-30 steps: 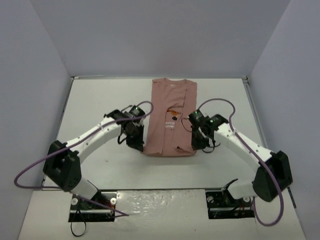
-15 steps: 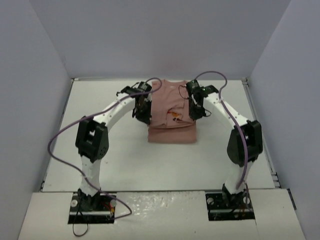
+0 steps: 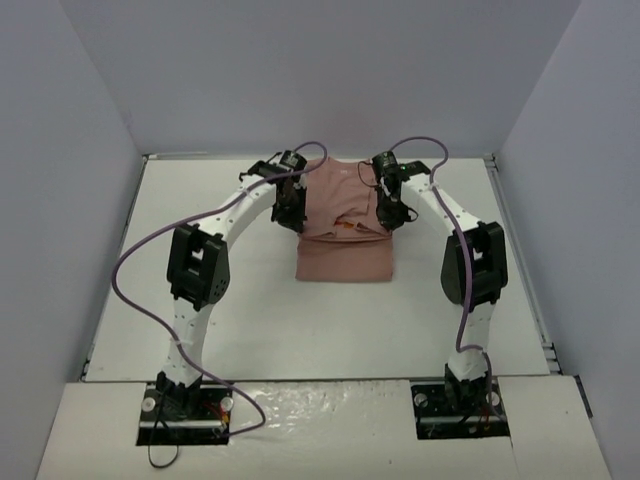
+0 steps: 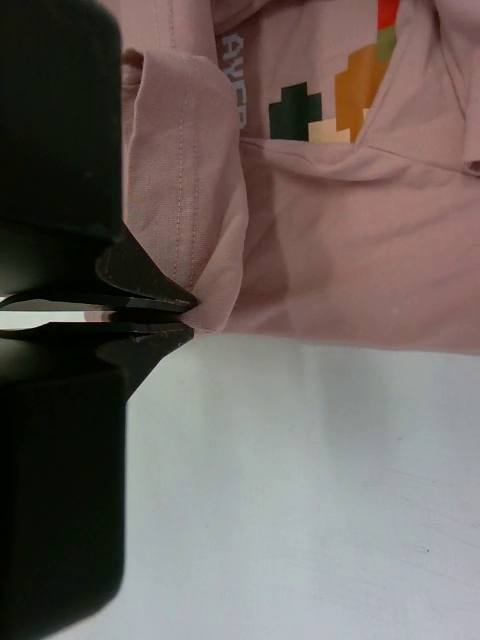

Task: Fold and stack the t-shirts
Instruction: Fold the folded rectangular tshirt in 1/3 of the way

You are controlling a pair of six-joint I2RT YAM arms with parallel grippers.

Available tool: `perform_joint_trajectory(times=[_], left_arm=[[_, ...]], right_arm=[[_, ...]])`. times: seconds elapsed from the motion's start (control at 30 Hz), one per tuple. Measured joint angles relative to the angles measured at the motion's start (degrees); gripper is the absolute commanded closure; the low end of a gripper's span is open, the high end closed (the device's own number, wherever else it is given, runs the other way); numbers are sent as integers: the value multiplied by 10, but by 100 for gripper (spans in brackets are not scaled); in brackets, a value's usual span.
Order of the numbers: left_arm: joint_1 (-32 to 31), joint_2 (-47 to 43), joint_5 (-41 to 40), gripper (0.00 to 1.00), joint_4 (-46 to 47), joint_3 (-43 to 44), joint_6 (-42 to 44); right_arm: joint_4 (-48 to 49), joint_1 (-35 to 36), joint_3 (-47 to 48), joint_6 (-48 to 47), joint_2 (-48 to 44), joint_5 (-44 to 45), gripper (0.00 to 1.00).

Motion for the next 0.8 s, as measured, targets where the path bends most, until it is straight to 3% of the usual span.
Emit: perform_joint_trajectory(times=[0.47, 0.6, 0.8], left_arm=[[11, 82, -29, 80, -5, 67, 2], [13, 92, -33, 74, -4, 96, 3], [16, 86, -34, 73, -4, 111, 3]], right_arm=[[19, -16, 29, -5, 77, -3, 97], [20, -27, 53, -8, 80, -4, 71], [21, -39, 91, -25, 80, -7, 65]])
